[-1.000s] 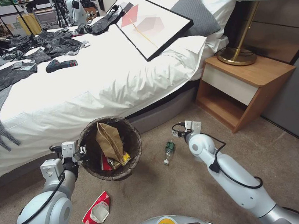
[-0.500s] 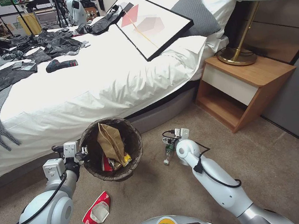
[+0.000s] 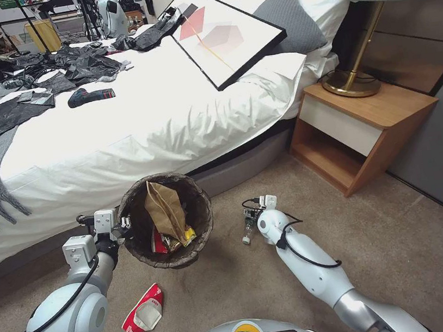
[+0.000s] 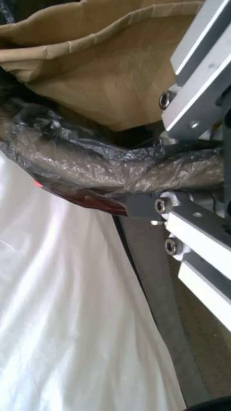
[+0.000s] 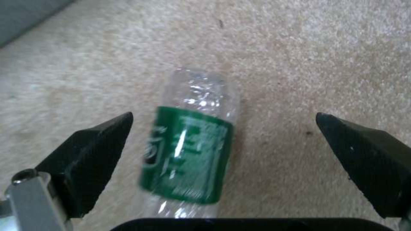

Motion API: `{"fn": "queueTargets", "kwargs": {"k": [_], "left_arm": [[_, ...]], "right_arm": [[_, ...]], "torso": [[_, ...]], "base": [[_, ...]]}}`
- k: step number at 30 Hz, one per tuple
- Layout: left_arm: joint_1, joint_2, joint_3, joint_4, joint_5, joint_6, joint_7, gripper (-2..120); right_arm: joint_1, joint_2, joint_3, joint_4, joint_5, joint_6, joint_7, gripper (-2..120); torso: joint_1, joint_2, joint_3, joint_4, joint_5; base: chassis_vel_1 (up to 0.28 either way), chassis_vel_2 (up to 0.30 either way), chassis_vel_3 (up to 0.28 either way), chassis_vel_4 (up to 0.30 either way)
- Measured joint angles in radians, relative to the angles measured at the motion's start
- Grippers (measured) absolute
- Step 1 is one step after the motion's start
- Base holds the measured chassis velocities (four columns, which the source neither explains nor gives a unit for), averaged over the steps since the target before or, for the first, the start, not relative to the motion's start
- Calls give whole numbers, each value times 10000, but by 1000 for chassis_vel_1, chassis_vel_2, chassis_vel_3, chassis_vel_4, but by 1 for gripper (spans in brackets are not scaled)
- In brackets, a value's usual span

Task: Pick up the trash bin, then pick up the garbage from the floor and place it into the trash bin.

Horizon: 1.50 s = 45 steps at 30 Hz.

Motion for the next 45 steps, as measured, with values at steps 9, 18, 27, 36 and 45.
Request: {"fn": "queueTargets", "kwargs": {"k": [9, 18, 27, 36, 45], "left_arm": [[-9, -30, -11, -11, 13, 0, 8, 0], [-86, -32, -1, 81, 14, 0, 70, 0], [-124, -43, -2, 155, 15, 0, 87, 0], [-144, -72, 52, 179, 40, 0, 100, 0], [-151, -65, 34, 189, 40, 0, 113, 0]], "right_arm": [[734, 440, -30, -1343, -223, 339, -296, 100], [564, 800, -72, -1545, -302, 371, -253, 100], [398, 931, 162, -2057, -700, 499, -387, 100], [513, 1053, 320, -2763, -1130, 621, -654, 100], [523, 1171, 256, -2968, -1270, 534, -791, 99]], "torso": [[0, 0, 0, 1, 0], [0, 0, 0, 1, 0], [0, 0, 0, 0, 1], [-1, 2, -3, -1, -3], [-2, 2, -2, -4, -3]], "base": [[0, 0, 0, 0], [0, 0, 0, 0], [0, 0, 0, 0], [0, 0, 0, 0], [0, 0, 0, 0]]}}
